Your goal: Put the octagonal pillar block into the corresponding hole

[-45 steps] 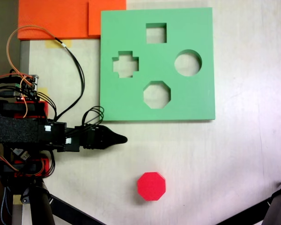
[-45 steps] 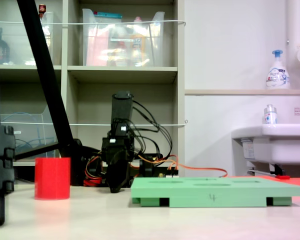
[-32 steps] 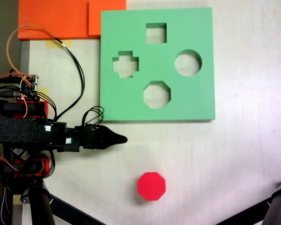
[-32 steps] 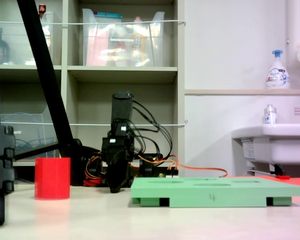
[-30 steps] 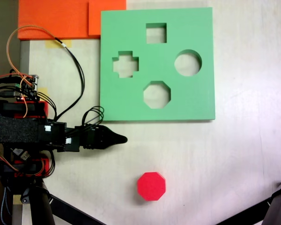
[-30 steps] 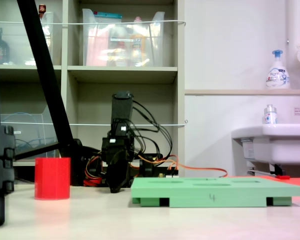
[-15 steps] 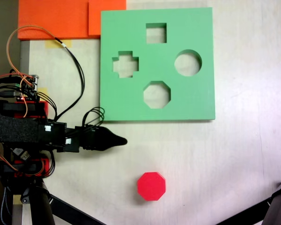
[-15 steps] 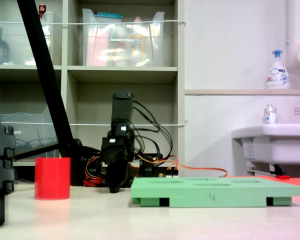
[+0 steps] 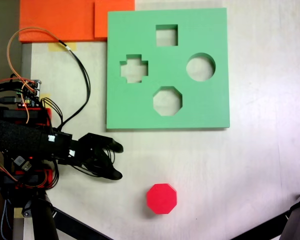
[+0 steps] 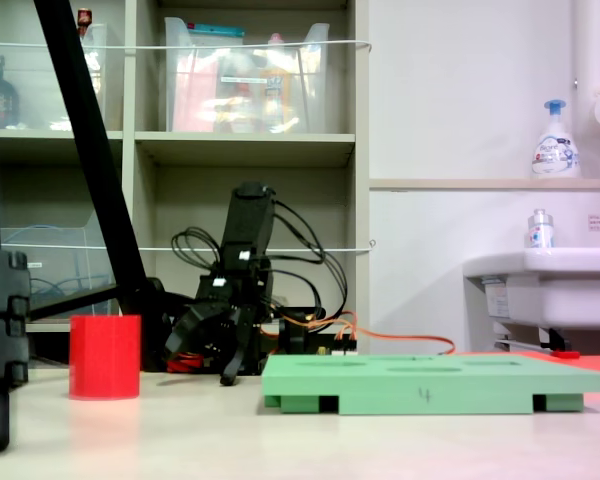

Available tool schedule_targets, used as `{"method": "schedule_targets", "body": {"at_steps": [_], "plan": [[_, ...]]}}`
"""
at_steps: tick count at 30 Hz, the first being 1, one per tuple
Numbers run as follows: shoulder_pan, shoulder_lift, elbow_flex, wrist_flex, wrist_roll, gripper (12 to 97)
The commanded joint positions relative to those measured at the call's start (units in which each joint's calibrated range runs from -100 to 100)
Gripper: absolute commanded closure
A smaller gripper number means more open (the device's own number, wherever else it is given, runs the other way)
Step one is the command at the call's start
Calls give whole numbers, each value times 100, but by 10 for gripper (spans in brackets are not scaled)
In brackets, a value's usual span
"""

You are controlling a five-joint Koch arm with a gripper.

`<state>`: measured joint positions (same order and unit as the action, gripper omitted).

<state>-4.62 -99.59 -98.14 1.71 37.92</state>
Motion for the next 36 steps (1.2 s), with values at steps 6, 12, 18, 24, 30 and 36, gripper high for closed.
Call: {"method": "schedule_targets", "body": {"at_steps": [6, 12, 18, 24, 30, 36], "plan": [[-20, -41, 2207, -4172, 137, 577], [0, 168, 4829, -6531, 215, 501], [-24, 2347, 7301, -7918, 225, 367], [-239, 4372, 9036, -8496, 171, 346], [-425, 6006, 10053, -8496, 88, 346], [-596, 7459, 10930, -8486, -24, 346]]}}
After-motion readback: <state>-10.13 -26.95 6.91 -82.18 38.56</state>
